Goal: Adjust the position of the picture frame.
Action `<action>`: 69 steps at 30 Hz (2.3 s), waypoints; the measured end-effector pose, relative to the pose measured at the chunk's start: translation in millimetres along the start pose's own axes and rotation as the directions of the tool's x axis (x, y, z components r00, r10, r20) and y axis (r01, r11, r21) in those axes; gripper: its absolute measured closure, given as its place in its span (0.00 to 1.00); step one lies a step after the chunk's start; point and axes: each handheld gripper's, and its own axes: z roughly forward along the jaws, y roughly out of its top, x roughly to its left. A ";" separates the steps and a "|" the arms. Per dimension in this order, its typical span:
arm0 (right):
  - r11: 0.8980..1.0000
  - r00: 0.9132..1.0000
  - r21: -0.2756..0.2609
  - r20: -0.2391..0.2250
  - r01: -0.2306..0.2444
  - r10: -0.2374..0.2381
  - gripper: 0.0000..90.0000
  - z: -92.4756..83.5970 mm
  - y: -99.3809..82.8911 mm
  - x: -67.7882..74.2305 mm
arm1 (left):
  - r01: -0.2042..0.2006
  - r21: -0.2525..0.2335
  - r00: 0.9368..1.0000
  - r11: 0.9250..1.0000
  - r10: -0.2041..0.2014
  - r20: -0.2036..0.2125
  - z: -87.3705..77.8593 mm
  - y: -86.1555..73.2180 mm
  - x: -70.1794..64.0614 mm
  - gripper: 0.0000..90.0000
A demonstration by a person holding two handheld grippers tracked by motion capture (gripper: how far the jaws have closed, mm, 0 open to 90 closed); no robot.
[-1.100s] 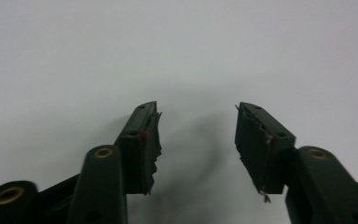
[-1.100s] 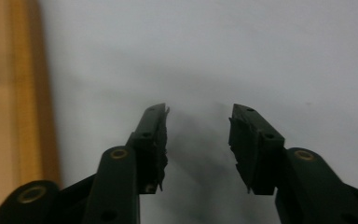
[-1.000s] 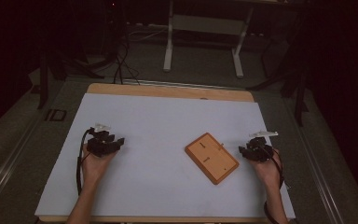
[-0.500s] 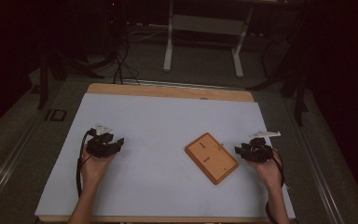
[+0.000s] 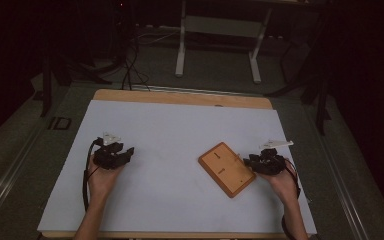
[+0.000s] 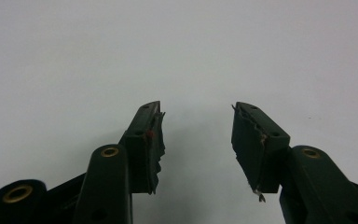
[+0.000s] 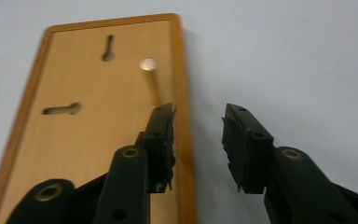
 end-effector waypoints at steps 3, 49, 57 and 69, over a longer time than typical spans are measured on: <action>1.000 1.000 0.005 -0.019 0.016 -0.016 0.74 3.3 2.1 5.0 | 0.003 0.006 1.000 1.000 -0.003 0.000 0.7 -0.1 0.1 0.59; 0.995 0.997 -0.095 -0.066 0.041 -0.047 0.94 34.3 16.8 35.0 | -0.004 0.042 1.000 0.999 0.004 -0.001 8.3 -2.3 -1.1 0.58; 0.994 0.994 -0.105 -0.098 0.042 -0.052 0.94 36.1 21.8 43.2 | -0.005 0.043 1.000 0.999 0.005 -0.001 8.3 -2.3 -1.3 0.58; 0.992 0.985 -0.108 -0.152 0.065 -0.081 0.94 42.9 30.1 60.7 | -0.017 0.050 1.000 0.999 0.016 0.009 10.8 -2.7 -6.3 0.58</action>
